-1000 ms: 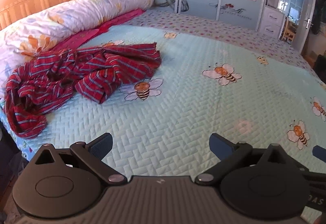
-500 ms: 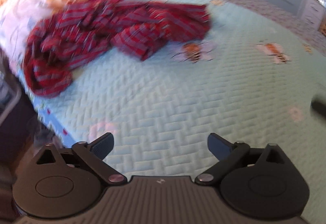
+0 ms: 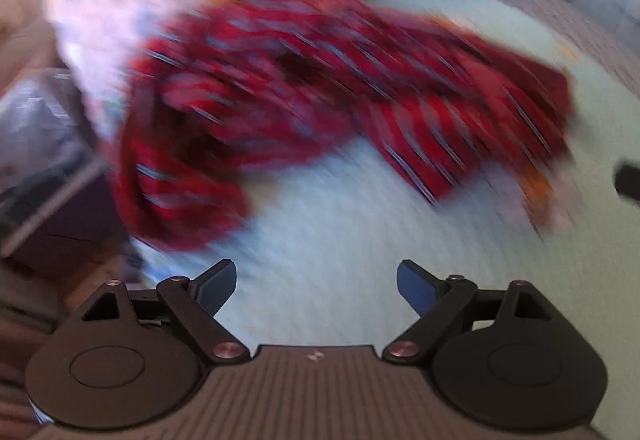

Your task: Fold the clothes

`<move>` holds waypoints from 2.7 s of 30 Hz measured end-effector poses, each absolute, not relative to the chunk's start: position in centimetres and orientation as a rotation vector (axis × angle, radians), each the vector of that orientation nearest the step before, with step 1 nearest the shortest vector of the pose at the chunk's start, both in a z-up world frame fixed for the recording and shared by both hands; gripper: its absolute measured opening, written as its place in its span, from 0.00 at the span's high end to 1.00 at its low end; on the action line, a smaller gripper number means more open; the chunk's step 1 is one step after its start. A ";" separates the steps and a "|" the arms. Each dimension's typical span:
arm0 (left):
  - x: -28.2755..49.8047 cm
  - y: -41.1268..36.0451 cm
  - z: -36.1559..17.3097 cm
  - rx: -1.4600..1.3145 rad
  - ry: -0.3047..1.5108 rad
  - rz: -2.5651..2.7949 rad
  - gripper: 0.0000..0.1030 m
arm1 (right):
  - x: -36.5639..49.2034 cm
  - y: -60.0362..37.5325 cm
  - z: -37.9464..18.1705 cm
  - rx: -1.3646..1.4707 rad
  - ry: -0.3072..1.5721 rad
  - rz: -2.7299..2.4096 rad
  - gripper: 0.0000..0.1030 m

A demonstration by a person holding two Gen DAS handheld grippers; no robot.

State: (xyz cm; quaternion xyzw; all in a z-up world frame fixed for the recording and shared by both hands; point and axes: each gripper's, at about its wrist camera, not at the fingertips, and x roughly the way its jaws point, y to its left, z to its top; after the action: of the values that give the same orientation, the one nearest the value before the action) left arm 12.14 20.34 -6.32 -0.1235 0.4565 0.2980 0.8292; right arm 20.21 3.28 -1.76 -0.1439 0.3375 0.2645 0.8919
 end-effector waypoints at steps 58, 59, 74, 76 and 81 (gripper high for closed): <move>10.7 17.2 -12.1 -0.270 1.048 0.630 0.11 | 17.9 -4.7 -6.0 -0.253 0.532 0.328 0.90; 10.6 16.6 -11.8 -0.261 1.041 0.617 0.11 | 16.9 -6.5 -5.7 -0.251 0.528 0.295 0.90; 7.4 1.1 -7.7 -0.043 0.908 0.103 0.11 | 4.7 -29.5 -6.5 -0.205 0.637 -0.164 0.89; 7.0 1.0 -6.9 -0.085 0.881 0.076 0.11 | 4.6 -31.0 -8.1 -0.161 0.675 -0.180 0.89; 8.2 6.0 -7.7 -0.389 0.970 0.113 0.11 | 4.8 -31.1 -11.2 -0.020 0.724 -0.127 0.88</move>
State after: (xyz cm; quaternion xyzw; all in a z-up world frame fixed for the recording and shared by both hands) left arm 8.15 6.04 -7.68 -0.1855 0.4629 0.0542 0.8651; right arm 4.82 -31.08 -11.23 -0.0099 0.3539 -0.0623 0.9332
